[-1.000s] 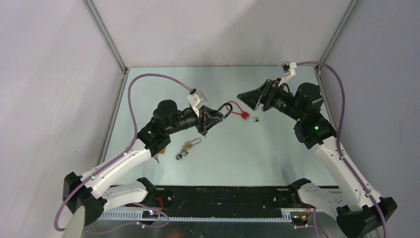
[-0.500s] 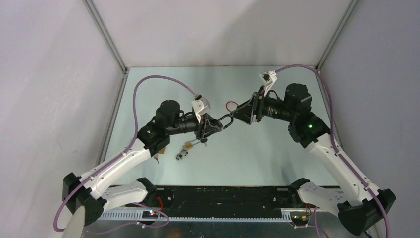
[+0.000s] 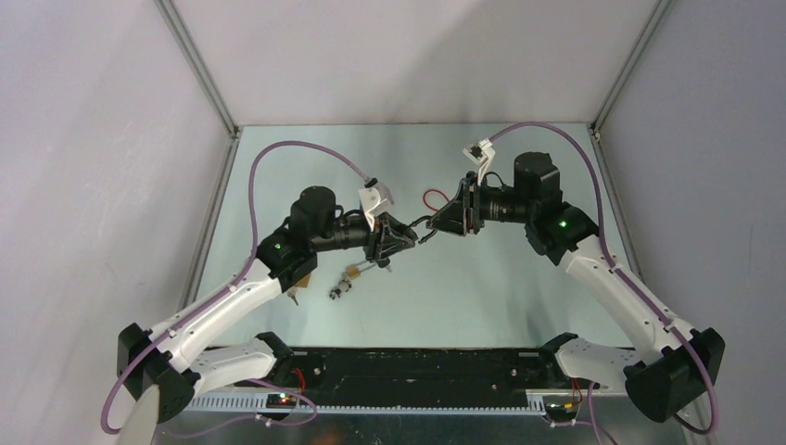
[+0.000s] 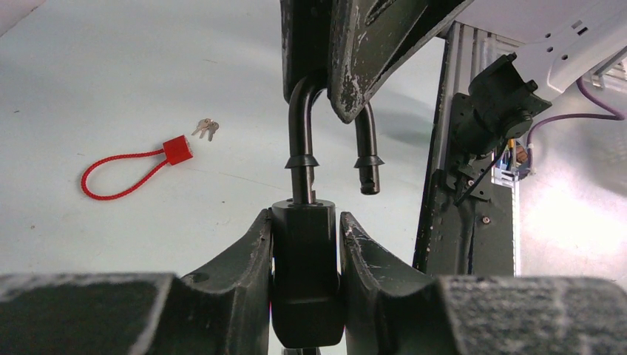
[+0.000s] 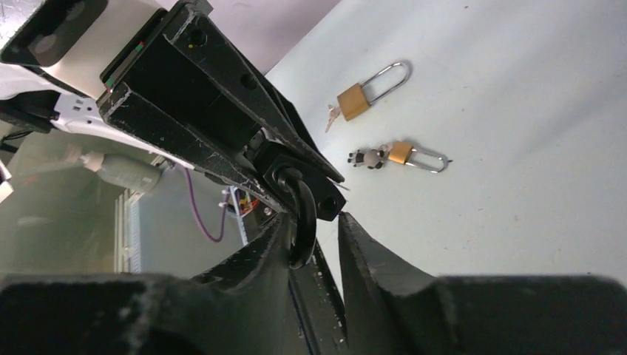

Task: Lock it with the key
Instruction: Lock the lock.

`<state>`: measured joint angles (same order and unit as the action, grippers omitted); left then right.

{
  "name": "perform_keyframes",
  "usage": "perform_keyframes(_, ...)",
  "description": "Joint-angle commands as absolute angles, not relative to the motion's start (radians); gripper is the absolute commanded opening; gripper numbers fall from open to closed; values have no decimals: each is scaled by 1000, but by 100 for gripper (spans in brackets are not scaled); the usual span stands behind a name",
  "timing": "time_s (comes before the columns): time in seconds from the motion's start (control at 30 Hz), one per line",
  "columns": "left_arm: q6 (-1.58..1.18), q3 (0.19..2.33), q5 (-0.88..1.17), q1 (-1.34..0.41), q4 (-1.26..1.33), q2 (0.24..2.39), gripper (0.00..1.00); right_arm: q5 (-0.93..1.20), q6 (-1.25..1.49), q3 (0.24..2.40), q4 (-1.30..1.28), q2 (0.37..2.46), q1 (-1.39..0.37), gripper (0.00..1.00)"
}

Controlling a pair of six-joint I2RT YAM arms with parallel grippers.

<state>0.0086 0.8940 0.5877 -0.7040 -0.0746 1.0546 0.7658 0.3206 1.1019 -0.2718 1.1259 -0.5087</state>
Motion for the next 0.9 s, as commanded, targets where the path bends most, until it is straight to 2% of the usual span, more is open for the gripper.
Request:
perform_keyframes(0.0,-5,971,628,-691,33,1021,0,875,321,1143,-227,1149,-500,31)
perform_keyframes(0.07,-33,970,633,-687,51,1020,0,908,314,1143,-224,1156,-499,22)
perform_keyframes(0.1,-40,971,647,-687,55,1021,0,910,310,1143,-222,1159,-499,8)
perform_keyframes(0.17,-57,974,672,-686,65,1023,0,902,307,1143,-215,1158,-499,0)
perform_keyframes(0.27,-85,981,702,-685,73,1023,2,883,304,1142,-194,1142,-502,0)
perform_keyframes(0.33,-105,987,742,-680,80,1022,18,859,304,1135,-156,1114,-509,0)
perform_keyframes(0.37,-118,989,767,-679,86,1021,31,848,313,1123,-113,1089,-511,0)
perform_keyframes(0.5,-166,994,816,-677,119,1010,55,822,358,1097,8,1019,-515,0)
perform_keyframes(0.67,-275,993,912,-678,231,1023,63,773,425,1082,109,954,-520,0)
perform_keyframes(0.87,-312,981,841,-678,297,1027,74,703,537,1034,276,901,-529,0)
